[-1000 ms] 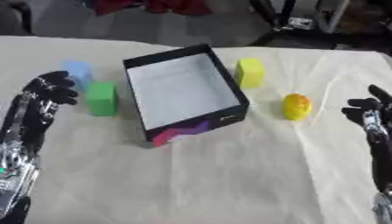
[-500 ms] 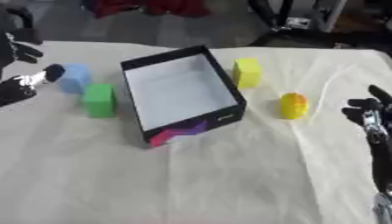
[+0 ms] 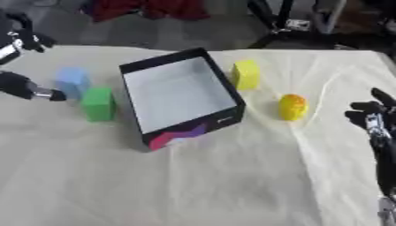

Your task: Pick up objects on the table and place them in the box.

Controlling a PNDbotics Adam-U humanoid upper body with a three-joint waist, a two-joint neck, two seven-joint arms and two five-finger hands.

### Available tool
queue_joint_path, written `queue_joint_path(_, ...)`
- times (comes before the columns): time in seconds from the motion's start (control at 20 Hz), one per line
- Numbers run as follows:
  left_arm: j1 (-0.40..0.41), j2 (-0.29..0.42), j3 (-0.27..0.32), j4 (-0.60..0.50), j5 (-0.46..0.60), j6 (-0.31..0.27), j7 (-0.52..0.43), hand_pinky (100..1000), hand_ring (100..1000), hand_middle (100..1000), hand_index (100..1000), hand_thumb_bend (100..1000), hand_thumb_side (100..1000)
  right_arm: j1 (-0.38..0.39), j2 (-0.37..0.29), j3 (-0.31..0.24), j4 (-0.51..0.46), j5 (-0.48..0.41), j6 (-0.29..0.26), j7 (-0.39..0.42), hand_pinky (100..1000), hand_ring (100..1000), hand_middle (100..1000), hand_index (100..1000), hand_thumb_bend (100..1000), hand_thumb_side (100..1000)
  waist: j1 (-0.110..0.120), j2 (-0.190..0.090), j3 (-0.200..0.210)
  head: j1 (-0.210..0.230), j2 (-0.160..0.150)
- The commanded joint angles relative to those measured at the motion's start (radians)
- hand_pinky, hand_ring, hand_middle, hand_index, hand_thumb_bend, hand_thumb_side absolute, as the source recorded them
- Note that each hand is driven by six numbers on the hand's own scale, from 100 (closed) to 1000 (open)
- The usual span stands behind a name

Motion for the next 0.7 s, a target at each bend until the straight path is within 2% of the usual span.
queue_joint_path(0.05, -0.074, -0.001, -0.016, 0.093, -0.101, -0.046, -0.044, 860, 789, 783, 903, 828, 438, -0.003, -0.027, 0.002, -0.012, -0.003, -0.001, 0.005, 804, 707, 668, 915, 100, 656, 0.013, -0.034, 0.001, -0.005, -0.002)
queue_joint_path(0.4, -0.232, -0.122, -0.005, 0.36, -0.365, -0.1, -0.045, 900, 812, 791, 901, 773, 389, 0.0, -0.025, 0.005, -0.01, -0.005, 0.0, 0.009, 804, 707, 667, 916, 100, 660, 0.009, -0.037, -0.001, -0.008, -0.002)
queue_joint_path(0.5, -0.266, -0.16, 0.018, 0.432, -0.462, -0.103, -0.021, 898, 809, 784, 898, 771, 384, 0.001, -0.024, 0.007, -0.009, -0.006, 0.0, 0.01, 804, 707, 668, 916, 100, 661, 0.006, -0.037, -0.004, -0.011, -0.002)
queue_joint_path(0.7, -0.311, -0.21, 0.074, 0.557, -0.583, -0.084, 0.068, 891, 801, 773, 890, 751, 380, 0.001, -0.024, 0.01, -0.009, -0.009, 0.0, 0.013, 804, 707, 667, 916, 100, 660, 0.001, -0.035, -0.012, -0.01, -0.002)
